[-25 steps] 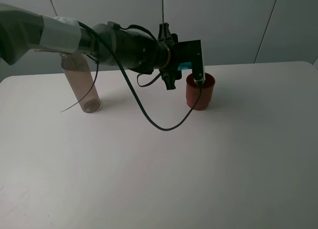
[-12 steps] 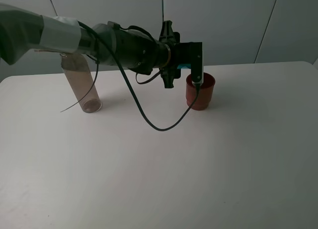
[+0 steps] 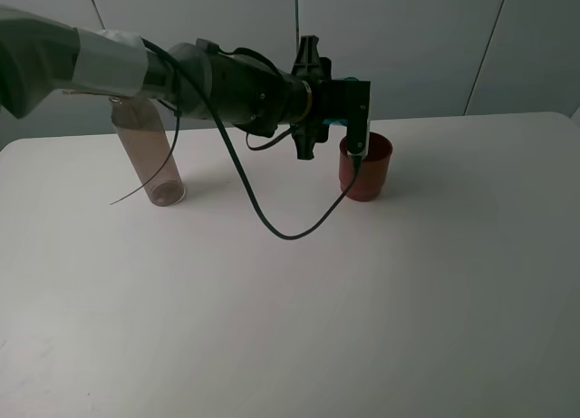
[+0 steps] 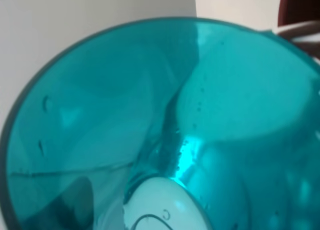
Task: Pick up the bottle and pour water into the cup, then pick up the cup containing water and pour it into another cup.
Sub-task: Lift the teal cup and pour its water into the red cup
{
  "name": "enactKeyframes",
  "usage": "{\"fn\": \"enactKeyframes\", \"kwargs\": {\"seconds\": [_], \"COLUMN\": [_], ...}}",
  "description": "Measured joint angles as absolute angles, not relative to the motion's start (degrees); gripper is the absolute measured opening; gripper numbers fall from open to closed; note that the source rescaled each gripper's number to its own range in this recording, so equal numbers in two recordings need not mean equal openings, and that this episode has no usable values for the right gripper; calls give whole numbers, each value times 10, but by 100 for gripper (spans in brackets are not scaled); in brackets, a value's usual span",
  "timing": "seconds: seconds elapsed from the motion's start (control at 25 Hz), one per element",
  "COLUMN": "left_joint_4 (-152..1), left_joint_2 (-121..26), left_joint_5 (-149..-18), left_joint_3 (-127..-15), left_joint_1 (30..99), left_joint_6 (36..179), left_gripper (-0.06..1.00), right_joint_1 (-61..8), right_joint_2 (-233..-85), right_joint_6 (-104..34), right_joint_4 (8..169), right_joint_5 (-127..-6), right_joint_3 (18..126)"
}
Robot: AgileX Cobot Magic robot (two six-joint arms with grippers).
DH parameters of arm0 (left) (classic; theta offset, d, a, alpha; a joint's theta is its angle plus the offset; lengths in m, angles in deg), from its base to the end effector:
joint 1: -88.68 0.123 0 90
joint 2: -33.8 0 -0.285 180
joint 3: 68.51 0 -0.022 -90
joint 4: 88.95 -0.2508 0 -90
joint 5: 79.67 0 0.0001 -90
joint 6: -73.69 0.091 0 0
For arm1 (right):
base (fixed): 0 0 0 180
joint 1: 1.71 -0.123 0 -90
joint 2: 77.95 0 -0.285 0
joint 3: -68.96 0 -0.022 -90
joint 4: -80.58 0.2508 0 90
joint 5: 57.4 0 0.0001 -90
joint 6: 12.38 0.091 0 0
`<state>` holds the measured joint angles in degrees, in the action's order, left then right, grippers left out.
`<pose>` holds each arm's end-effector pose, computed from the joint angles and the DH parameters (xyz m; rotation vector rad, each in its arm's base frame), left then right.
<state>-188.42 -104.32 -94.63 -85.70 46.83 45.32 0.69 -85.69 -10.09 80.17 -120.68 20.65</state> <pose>0.3999 -0.3270 0.1614 1.6604 1.2867 0.5807 -0.0074 -0.0003 0.2750 0.0858 2.0809 -0.0098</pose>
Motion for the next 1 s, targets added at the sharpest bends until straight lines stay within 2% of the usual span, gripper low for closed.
{"fn": "enactKeyframes", "kwargs": {"seconds": [1.0], "left_joint_4": [-1885], "left_joint_2": [-1043], "left_joint_5": [-948], "left_joint_3": [-857], "left_joint_1": [468], "left_joint_6": [544], "left_gripper": [15], "right_joint_1": [7], "right_joint_2": [-857], "right_joint_6": [-101], "right_joint_4": [802], "right_joint_5": [-1207], "right_joint_3": [207]}}
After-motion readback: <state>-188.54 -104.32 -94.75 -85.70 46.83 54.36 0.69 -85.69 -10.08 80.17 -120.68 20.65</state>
